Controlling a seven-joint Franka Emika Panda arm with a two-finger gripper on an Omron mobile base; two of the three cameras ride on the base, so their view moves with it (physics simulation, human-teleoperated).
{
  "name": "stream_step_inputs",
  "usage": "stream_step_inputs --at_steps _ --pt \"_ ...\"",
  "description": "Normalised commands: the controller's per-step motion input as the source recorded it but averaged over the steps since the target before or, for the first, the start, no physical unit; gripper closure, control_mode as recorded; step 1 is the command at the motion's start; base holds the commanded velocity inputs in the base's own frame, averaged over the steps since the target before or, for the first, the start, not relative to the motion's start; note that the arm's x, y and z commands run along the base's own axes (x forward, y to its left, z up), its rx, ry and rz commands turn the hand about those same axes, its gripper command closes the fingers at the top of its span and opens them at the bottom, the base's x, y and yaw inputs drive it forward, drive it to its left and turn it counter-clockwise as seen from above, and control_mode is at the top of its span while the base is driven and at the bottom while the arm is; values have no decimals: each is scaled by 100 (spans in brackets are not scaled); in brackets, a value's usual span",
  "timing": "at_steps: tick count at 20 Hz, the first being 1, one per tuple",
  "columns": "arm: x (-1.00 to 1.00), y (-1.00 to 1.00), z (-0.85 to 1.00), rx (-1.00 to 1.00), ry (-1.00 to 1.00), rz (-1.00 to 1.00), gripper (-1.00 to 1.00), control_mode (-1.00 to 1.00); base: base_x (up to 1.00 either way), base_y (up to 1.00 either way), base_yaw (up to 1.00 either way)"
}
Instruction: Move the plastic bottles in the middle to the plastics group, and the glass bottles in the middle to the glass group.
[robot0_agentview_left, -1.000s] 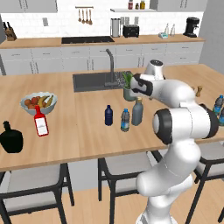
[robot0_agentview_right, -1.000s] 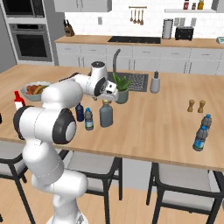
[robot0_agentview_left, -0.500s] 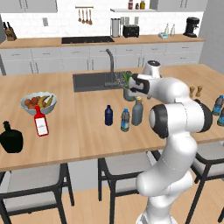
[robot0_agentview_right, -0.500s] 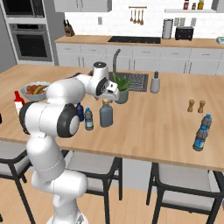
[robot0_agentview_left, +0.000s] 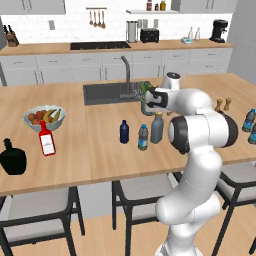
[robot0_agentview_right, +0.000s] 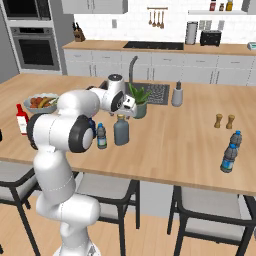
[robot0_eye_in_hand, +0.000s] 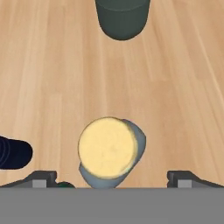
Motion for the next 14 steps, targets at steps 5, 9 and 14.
stream_step_inputs --at_steps 5,9,14 --pt "25 0 0 0 0 -1 -100 -100 0 0 0" --pt "18 0 -5 0 0 0 -100 -100 0 0 0" --pt "2 -1 -17 0 0 0 -100 -100 0 0 0"
